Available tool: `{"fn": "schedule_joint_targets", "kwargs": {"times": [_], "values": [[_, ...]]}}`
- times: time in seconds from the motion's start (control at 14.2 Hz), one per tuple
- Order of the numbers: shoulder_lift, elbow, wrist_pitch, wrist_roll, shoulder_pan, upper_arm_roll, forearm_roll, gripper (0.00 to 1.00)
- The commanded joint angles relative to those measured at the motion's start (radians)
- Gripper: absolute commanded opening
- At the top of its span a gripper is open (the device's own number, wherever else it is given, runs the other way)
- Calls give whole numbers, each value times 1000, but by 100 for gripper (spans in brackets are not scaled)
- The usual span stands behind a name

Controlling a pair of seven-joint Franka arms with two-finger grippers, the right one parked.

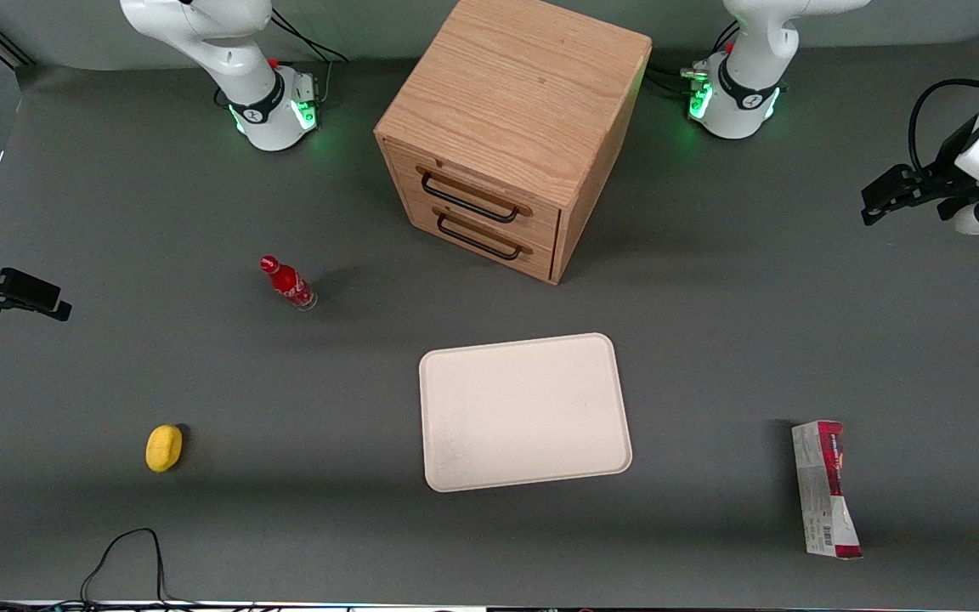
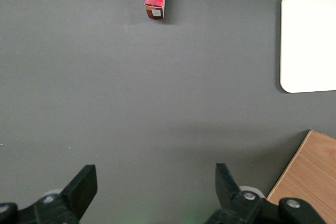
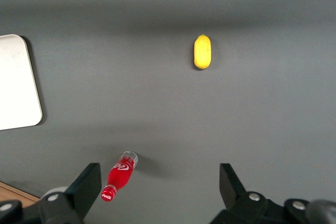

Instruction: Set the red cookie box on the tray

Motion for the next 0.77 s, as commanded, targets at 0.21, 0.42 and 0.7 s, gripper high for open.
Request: {"fn": "schedule_joint_targets", "kwargs": {"times": [0.21, 0.42, 0.7], "values": [[40, 22, 15, 12, 3, -2, -3, 100], [181, 105, 30, 25, -12, -5, 0, 100], [518, 411, 62, 23, -55, 5, 6, 100]]}}
